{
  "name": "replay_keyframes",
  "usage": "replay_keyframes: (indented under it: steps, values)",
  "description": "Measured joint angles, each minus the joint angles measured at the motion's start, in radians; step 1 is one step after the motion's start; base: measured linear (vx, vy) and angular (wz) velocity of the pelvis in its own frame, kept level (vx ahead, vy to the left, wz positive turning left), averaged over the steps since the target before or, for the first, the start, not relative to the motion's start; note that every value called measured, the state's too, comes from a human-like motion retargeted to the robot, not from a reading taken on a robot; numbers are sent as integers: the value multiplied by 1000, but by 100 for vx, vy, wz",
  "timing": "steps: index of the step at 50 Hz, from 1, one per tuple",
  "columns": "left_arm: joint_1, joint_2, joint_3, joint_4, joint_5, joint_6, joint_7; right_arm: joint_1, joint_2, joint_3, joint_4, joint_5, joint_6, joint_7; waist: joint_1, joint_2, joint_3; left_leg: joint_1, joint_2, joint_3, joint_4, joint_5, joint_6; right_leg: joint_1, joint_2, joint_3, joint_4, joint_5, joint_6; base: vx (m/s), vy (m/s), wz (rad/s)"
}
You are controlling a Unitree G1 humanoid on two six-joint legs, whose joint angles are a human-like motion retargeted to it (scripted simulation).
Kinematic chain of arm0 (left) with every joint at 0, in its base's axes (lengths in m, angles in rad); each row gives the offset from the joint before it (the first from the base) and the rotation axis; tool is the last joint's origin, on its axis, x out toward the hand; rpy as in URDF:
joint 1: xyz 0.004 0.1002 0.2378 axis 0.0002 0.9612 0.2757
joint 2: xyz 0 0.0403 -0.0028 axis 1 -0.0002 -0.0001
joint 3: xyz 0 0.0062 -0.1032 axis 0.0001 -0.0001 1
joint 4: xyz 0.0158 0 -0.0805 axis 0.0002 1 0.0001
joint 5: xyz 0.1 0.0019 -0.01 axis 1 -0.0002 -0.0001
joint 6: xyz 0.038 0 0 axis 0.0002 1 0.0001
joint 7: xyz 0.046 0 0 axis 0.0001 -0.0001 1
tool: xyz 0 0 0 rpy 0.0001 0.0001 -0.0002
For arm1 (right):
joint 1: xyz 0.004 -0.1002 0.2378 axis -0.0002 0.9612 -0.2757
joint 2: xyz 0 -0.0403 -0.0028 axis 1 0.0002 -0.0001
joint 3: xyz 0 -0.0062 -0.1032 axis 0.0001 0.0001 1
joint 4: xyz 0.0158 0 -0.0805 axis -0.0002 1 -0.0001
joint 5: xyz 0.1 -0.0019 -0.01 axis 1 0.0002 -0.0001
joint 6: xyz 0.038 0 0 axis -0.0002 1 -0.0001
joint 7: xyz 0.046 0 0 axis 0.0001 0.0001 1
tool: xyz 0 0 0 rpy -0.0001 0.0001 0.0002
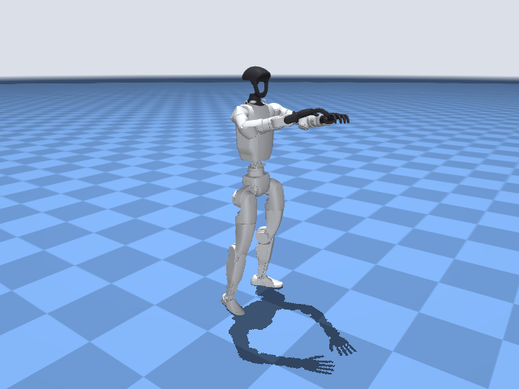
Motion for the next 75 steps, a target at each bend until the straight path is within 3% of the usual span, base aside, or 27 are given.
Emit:
replay_keyframes:
  steps: [17,24,35,52,75]
  values:
    - [-114,-201,-72,157,-20,22,-18,-7,-34,8,56,-4,24,23,-59,19,4,3,-6,10,-2,0,-7,-3,-5,9,0,1,-5,0,0,0]
    - [-121,-231,-77,160,11,24,26,-10,-22,13,39,-10,13,14,-93,25,1,6,-5,29,-1,-3,-8,-9,-3,27,-4,4,-6,0,0,0]
    - [-104,-163,-74,128,61,24,60,-7,4,22,40,-6,-3,7,-81,16,-5,13,-1,46,1,-6,-5,-13,2,43,-2,6,-3,0,0,0]
    - [-50,-12,-42,55,64,10,28,-29,136,63,67,-36,-6,-15,75,-29,-23,-5,-1,-3,3,-1,2,0,-2,-5,-2,-1,-3,0,0,9]
    - [-47,74,-54,83,52,7,-8,-151,293,141,226,-22,4,-19,172,-37,-32,-33,-11,-74,-2,17,2,19,-13,-76,-16,-3,-11,0,0,12]
